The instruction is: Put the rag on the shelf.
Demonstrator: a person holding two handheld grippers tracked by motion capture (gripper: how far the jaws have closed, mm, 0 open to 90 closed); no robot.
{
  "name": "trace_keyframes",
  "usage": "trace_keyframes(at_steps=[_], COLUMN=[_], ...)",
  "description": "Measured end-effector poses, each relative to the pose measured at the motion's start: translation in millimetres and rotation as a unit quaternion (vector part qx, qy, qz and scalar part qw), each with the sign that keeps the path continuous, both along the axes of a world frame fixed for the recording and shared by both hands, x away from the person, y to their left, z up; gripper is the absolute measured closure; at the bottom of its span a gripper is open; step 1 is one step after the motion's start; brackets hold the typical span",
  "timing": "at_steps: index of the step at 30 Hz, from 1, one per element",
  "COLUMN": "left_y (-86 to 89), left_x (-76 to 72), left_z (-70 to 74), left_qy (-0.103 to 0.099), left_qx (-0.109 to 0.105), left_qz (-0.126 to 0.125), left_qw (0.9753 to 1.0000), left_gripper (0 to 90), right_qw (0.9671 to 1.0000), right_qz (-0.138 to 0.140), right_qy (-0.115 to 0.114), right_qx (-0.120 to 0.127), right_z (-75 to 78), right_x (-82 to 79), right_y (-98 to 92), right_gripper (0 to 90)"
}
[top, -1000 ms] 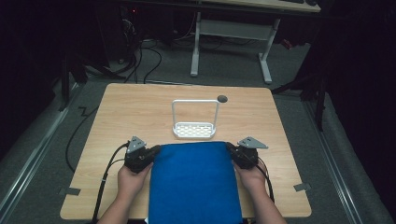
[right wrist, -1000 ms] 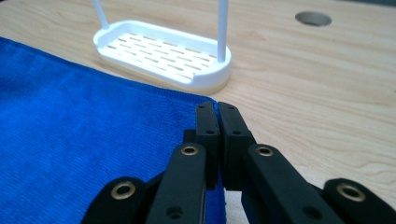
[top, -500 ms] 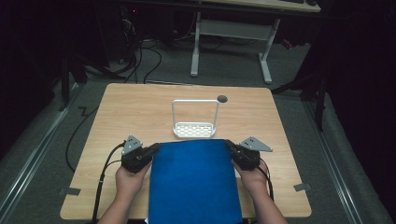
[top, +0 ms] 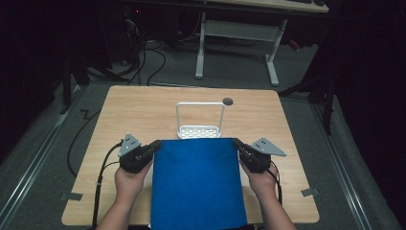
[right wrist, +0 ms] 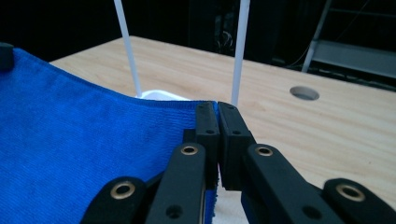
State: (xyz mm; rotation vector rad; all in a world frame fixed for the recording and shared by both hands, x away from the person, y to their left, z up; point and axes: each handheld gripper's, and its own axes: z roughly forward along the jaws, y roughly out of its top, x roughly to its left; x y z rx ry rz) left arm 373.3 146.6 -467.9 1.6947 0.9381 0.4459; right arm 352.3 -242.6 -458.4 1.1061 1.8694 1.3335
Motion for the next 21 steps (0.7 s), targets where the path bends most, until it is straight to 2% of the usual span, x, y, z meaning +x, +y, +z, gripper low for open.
trace_keyframes(at_steps=[1,3,7,12,14,19,21], left_y=[0.0,0.6,1.3,3.1,3.3,3.4,3.1], left_x=[0.8,1.7,3.7,8.3,9.2,11.5,12.0], left_z=[3.5,12.5,22.9,41.5,45.3,63.4,70.5], left_qy=[-0.005,-0.013,-0.024,-0.041,-0.045,-0.061,-0.067], left_qx=[-0.005,-0.015,-0.011,-0.013,-0.014,-0.014,-0.016], left_qz=[0.0,0.002,0.005,0.011,0.012,0.015,0.015], left_qw=[1.0,0.9998,0.9996,0.999,0.9988,0.9979,0.9975], left_gripper=[87.6,87.6,87.6,87.6,87.6,87.7,87.7], right_qw=[1.0,0.9999,0.9996,0.9987,0.9985,0.9963,0.996], right_qz=[0.0,0.0,0.001,0.002,0.002,0.001,0.001], right_qy=[0.0,-0.013,-0.029,-0.05,-0.053,-0.083,-0.087], right_qx=[0.0,0.005,-0.001,0.012,0.014,0.021,0.022], right_z=[0.0,10.3,19.9,39.9,42.4,65.2,68.8], right_x=[0.0,0.9,1.7,4.9,5.0,6.0,5.9], right_y=[0.0,1.4,2.7,1.1,1.0,0.5,0.3], right_gripper=[88.8,88.9,88.8,88.9,88.9,88.9,88.9])
